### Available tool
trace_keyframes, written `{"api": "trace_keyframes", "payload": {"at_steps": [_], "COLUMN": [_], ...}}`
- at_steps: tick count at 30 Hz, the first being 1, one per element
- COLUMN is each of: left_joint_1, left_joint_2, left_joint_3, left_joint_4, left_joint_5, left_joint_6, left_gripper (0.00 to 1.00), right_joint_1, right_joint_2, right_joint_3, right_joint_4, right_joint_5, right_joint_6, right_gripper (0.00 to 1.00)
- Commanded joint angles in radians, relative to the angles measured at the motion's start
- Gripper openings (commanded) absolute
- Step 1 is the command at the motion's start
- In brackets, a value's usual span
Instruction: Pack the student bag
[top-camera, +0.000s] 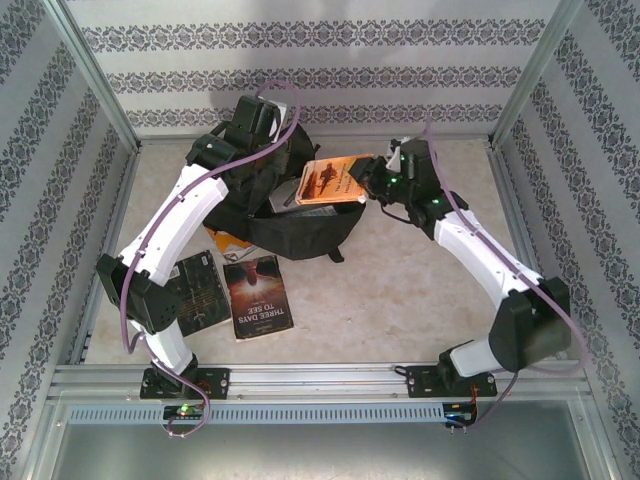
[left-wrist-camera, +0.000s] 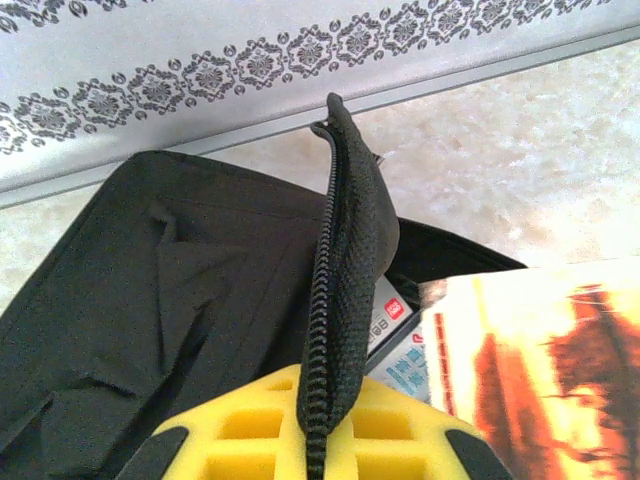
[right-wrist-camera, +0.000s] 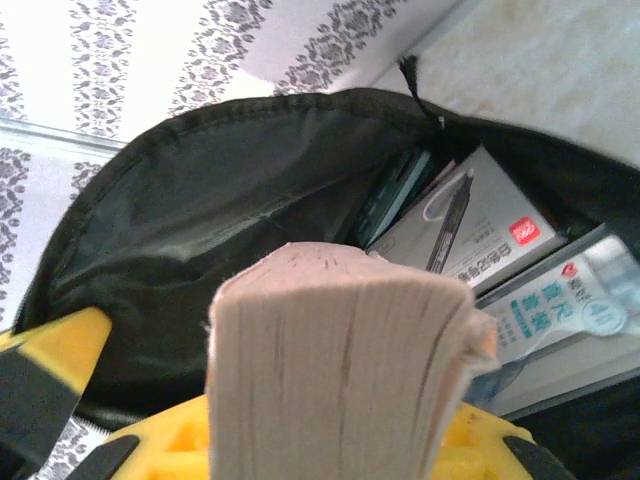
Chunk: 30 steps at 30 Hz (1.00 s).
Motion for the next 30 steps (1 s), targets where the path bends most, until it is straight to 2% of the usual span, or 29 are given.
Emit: {"api": "trace_keyframes", "payload": {"at_steps": [1, 5, 13, 18, 22, 30], "left_joint_1": [0.007, 0.006, 0.007, 0.007, 0.006, 0.005], "left_joint_2": [-0.029, -0.029, -0.026, -0.013, 0.024, 0.096], "left_joint_3": [-0.005, -0.026, -0.031, 0.02, 0.088, 0.193], "left_joint_4": [0.073, 0.112, 0.144, 0.139, 0.114, 0.151], "left_joint_5": [0.043, 0.125, 0.202, 0.206, 0.228, 0.418], "left_joint_6": [-0.074, -0.111, -0.15, -0.143, -0.117, -0.111], "left_gripper": [0.0, 0.0, 0.0, 0.0, 0.0, 0.0], "right_joint_1": [0.038, 0.076, 0.126, 0.163, 0.197, 0.231], "right_joint_2": [0.042, 0.119, 0.336, 0.491, 0.655, 0.881], "right_joint_3": [0.006, -0.022, 0.041, 0.167, 0.327, 0.553], "right_joint_4": [0.061, 0.179, 0.441, 0.522, 0.617, 0.722], "right_joint_5": [0.02, 0.021, 0.044, 0.101, 0.096, 0.244], "right_joint_6": [0.14, 0.261, 0.438, 0.44, 0.426, 0.426], "right_gripper": [0.0, 0.0, 0.0, 0.0, 0.0, 0.0]}}
